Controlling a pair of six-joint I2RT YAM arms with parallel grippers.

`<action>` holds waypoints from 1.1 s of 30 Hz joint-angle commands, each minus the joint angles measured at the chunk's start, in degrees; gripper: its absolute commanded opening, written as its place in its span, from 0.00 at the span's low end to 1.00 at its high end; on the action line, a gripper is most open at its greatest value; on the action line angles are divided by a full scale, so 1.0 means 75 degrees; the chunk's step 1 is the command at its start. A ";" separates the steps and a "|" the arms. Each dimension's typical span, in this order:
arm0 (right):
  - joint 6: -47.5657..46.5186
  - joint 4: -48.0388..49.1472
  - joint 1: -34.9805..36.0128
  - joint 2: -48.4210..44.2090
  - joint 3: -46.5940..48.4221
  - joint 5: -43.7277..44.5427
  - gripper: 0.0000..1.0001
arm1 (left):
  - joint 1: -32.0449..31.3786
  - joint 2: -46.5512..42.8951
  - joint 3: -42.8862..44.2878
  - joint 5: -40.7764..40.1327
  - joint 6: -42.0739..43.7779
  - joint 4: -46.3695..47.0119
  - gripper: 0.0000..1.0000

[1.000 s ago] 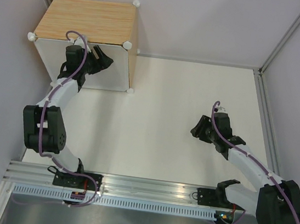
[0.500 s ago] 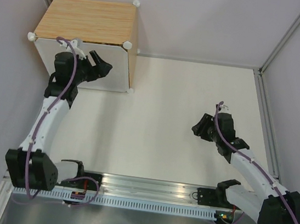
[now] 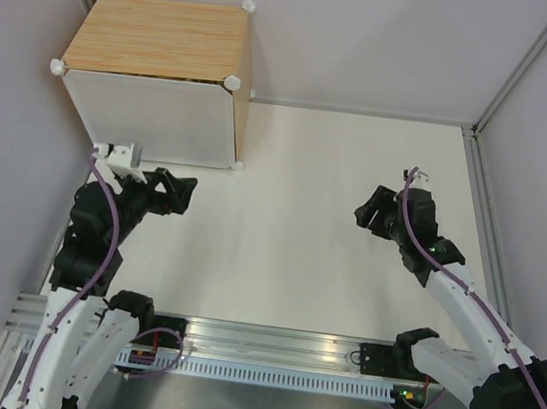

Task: Place and organize the shoes in the shoe cabinet
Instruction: Reset both arms

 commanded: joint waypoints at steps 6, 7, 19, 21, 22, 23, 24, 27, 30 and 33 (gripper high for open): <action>-0.0877 -0.0417 0.0296 0.0078 0.1476 0.1405 0.69 | -0.0364 -0.0492 -0.1078 -0.0587 0.0670 0.0189 0.91; -0.1053 -0.0359 0.0319 0.0066 0.1476 0.1534 0.69 | -0.0364 -0.0398 -0.1067 -0.0446 0.0646 0.0189 0.91; -0.1054 -0.0065 0.0765 -0.0120 0.0985 0.2566 0.73 | -0.0388 -0.0667 -0.1137 -0.0586 0.0576 0.0095 0.92; -0.0973 -0.0065 0.0777 -0.0215 0.0856 0.2684 0.73 | -0.0388 -0.0609 -0.1125 -0.0586 0.0552 0.0084 0.93; -0.0949 -0.0042 0.0800 -0.0262 0.0832 0.2754 0.74 | -0.0388 -0.0585 -0.1102 -0.0586 0.0540 0.0060 0.93; -0.0960 -0.0053 0.0812 -0.0262 0.0832 0.2801 0.74 | -0.0388 -0.0573 -0.1090 -0.0620 0.0552 0.0048 0.93; -0.0937 -0.0042 0.0812 -0.0274 0.0844 0.2883 0.74 | -0.0388 -0.0585 -0.1102 -0.0632 0.0540 0.0048 0.93; -0.0890 -0.0136 0.0812 -0.0204 0.0949 0.2977 0.75 | -0.0376 -0.0585 -0.1102 -0.0691 0.0529 0.0048 0.93; -0.0867 -0.0101 0.0812 -0.0168 0.0938 0.2883 0.75 | -0.0388 -0.0562 -0.1125 -0.0738 0.0529 0.0060 0.93; -0.0832 -0.0031 0.0812 -0.0145 0.0867 0.2790 0.75 | -0.0376 -0.0492 -0.1125 -0.0808 0.0529 0.0037 0.93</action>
